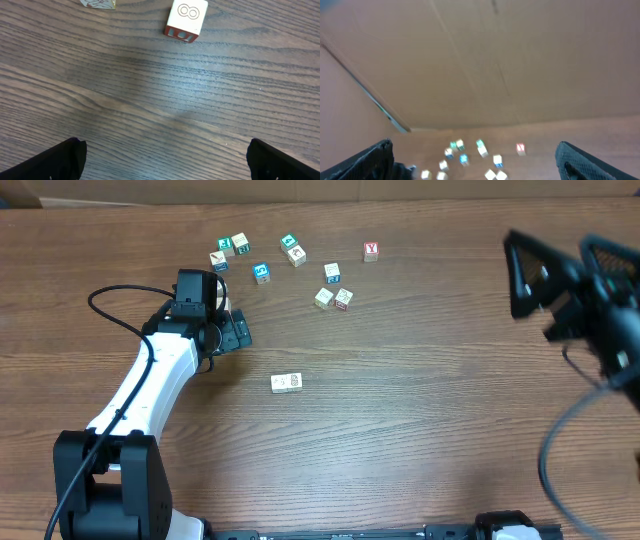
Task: Form a horizontal line
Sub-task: 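Raise the right arm and move the right gripper over the cluster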
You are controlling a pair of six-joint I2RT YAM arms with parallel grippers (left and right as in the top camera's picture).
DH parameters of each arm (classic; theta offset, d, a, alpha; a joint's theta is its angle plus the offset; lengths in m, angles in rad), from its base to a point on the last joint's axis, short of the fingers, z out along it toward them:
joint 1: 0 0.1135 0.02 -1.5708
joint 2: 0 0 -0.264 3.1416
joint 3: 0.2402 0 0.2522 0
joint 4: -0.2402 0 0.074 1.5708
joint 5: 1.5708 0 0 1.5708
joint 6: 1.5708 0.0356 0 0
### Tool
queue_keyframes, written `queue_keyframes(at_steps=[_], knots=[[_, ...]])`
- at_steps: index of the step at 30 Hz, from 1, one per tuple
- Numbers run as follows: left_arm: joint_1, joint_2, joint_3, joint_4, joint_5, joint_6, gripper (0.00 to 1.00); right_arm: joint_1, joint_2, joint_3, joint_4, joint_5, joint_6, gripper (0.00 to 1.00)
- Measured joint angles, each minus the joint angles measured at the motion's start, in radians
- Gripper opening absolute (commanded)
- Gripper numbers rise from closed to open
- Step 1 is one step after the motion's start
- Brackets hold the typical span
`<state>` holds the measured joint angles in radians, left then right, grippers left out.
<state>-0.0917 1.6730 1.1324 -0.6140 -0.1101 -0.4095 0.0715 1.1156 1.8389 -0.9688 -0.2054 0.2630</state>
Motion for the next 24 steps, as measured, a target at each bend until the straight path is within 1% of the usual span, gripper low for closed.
queue_keyframes(at_steps=[3, 10, 15, 17, 19, 20, 23, 24], knots=[[0.000, 0.000, 0.000, 0.000, 0.000, 0.000, 1.00, 0.000, 0.092, 0.040, -0.033, 0.006, -0.013, 1.00], [0.000, 0.000, 0.000, 0.000, 0.000, 0.000, 1.00, 0.000, 0.318, 0.043, -0.072, 0.020, -0.028, 1.00], [0.000, 0.000, 0.000, 0.000, 0.000, 0.000, 1.00, 0.000, 0.411, 0.043, -0.073, 0.018, -0.027, 0.99], [0.000, 0.000, 0.000, 0.000, 0.000, 0.000, 1.00, 0.000, 0.444, 0.043, -0.068, -0.002, -0.024, 0.80], [0.000, 0.000, 0.000, 0.000, 0.000, 0.000, 1.00, 0.000, 0.475, 0.043, -0.059, -0.031, -0.018, 0.64], [0.000, 0.000, 0.000, 0.000, 0.000, 0.000, 1.00, 0.000, 0.491, 0.043, -0.055, -0.042, -0.020, 0.59], [0.000, 0.000, 0.000, 0.001, 0.000, 0.000, 1.00, 0.006, 0.533, 0.043, -0.049, -0.058, -0.006, 0.60], [0.000, 0.000, 0.000, 0.000, 0.000, 0.000, 1.00, 0.011, 0.546, 0.043, -0.045, -0.060, -0.005, 0.64]])
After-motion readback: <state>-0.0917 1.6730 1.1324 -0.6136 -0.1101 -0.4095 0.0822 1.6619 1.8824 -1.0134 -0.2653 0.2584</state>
